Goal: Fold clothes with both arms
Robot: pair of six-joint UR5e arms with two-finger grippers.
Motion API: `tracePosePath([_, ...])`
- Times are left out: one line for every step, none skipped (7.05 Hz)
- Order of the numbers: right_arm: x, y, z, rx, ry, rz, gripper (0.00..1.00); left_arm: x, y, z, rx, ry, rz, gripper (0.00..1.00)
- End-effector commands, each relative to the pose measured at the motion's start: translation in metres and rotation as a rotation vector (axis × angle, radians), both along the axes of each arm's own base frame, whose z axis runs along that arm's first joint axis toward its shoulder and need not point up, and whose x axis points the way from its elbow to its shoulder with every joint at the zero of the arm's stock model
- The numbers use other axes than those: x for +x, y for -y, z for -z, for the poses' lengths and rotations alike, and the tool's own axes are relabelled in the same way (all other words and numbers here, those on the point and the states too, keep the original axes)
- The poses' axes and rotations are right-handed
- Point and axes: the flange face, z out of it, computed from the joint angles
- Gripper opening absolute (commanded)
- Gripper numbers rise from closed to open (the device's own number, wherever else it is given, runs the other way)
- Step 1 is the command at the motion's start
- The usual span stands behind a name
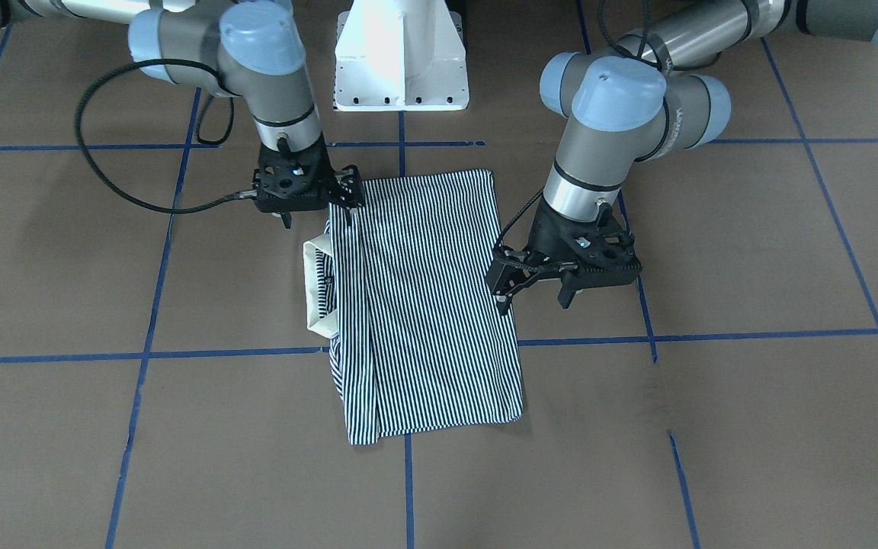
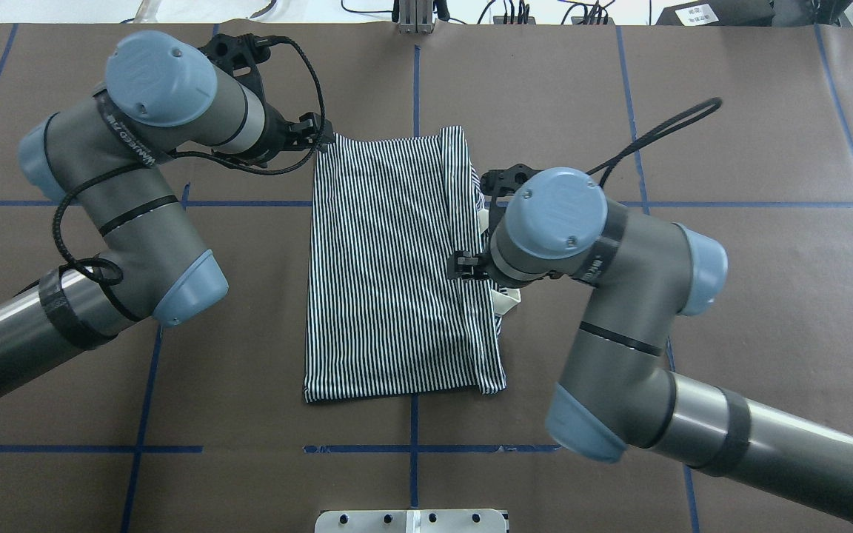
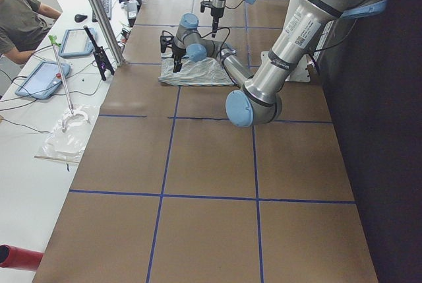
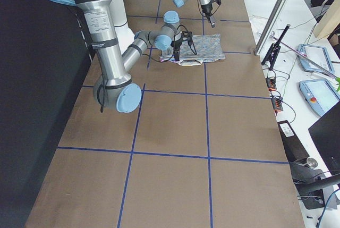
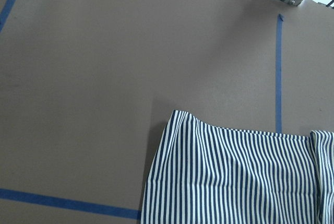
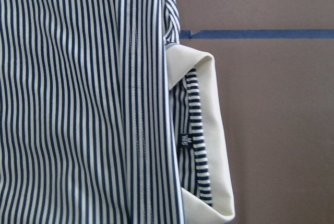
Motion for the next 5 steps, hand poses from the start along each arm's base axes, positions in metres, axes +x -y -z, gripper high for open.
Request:
tracePosePath([-0.066, 0.007, 0.016, -0.036, -0.106, 0.026, 1.0, -0.03, -0.023, -0.009, 0.021, -0.001, -0.038, 1.0])
tracePosePath([-0.067, 0.003, 0.002, -0.048, -0.155, 0.043, 1.0, -0.038, -0.029, -0.014, 0.031, 0.004, -0.044, 1.0])
tracePosePath([-0.065, 0.0, -0.002, -0.056, -0.228, 0.08, 1.0, -0.041, -0.029, -0.019, 0.026, 0.008, -0.041, 1.0])
tracePosePath([-0.063, -0.001, -0.009, -0.065, -0.246, 0.085, 1.0, -0.042, -0.029, -0.02, 0.025, 0.009, -0.041, 1.0])
tracePosePath([-0.068, -0.007, -0.018, -0.065, -0.27, 0.107, 1.0, -0.042, -0.03, -0.025, 0.02, 0.015, -0.041, 1.0])
